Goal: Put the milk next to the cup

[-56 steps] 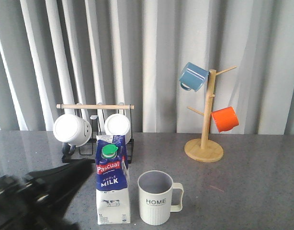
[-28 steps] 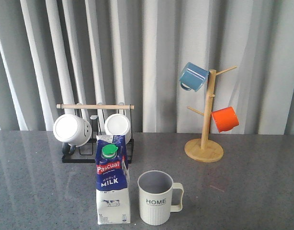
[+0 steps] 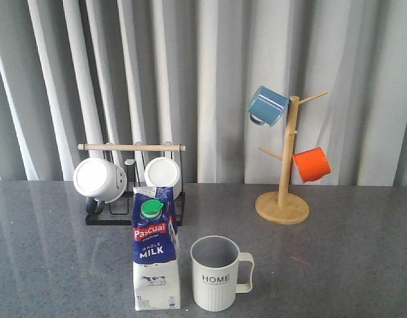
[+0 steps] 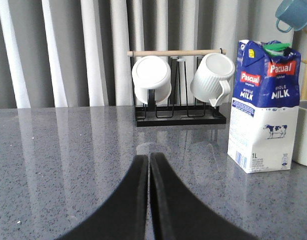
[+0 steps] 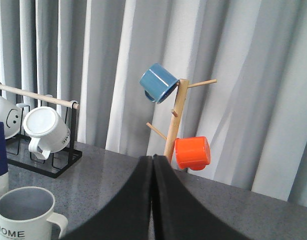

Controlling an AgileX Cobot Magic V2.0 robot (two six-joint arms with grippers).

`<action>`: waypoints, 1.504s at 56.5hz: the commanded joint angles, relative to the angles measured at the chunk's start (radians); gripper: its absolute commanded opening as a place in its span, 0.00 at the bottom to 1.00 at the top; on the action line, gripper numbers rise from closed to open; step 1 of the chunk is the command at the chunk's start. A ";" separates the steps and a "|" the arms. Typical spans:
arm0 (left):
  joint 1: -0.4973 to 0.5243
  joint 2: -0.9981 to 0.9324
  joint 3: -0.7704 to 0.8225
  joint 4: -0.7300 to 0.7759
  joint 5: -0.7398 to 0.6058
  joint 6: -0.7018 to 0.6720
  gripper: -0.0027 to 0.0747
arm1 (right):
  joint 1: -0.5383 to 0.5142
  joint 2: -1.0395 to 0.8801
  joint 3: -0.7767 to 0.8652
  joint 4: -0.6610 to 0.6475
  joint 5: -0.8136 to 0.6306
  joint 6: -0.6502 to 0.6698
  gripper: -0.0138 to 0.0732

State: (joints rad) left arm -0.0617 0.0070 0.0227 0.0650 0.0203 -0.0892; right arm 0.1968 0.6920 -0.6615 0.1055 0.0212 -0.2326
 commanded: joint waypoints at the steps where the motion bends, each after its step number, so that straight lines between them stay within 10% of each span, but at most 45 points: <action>1: 0.001 -0.036 -0.018 0.006 -0.020 -0.009 0.03 | -0.004 -0.002 -0.026 -0.004 -0.071 -0.001 0.15; 67: 0.001 -0.031 -0.020 0.006 -0.020 -0.010 0.03 | -0.004 -0.002 -0.019 -0.008 -0.065 -0.006 0.15; 85: 0.001 -0.031 -0.020 0.006 -0.020 -0.010 0.03 | -0.125 -0.270 0.308 -0.053 -0.131 0.033 0.15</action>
State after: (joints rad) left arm -0.0617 -0.0117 0.0234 0.0704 0.0699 -0.0892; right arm 0.1136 0.4876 -0.3951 0.0770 -0.0223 -0.2166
